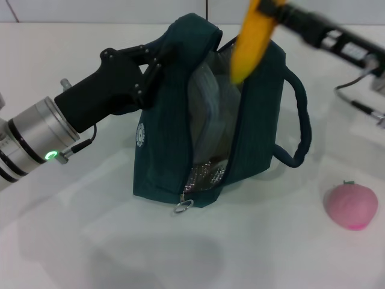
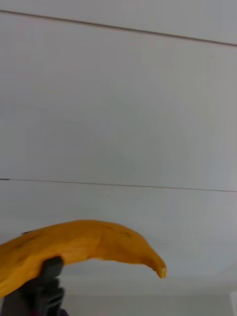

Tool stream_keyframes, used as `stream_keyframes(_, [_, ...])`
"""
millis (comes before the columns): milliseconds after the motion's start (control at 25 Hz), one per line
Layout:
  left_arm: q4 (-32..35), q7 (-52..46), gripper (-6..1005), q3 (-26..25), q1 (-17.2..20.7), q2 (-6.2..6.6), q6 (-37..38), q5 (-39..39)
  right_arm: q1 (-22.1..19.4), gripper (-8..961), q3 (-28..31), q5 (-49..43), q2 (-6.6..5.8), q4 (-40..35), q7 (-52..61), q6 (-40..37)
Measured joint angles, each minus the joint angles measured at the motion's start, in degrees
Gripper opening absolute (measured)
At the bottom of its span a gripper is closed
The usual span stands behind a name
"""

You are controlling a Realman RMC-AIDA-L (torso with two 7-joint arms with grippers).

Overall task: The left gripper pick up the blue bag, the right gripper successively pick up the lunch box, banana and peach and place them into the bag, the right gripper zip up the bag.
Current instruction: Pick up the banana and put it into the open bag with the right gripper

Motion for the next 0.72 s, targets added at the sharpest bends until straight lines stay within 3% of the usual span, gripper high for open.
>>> stream_keyframes(240, [-1.38,0.01,57,0.06,-1.54,-0.03,-0.04,-0.08,2.16,421,-8.87,3.48,0.08,4.1,0.21,-0.81])
stream_keyframes(520, [-1.43,0.0,57,0.07,-1.48,-0.03,0.17,-0.19,-1.91,422,-18.83,10.51,0.09,3.77,-0.17,-0.82])
stream_keyframes(720, [-1.42,0.03,58,0.07,-1.65,-0.03,0.04,0.06,-2.25,421,-20.93,12.06,0.09,3.73,-0.15,-1.4])
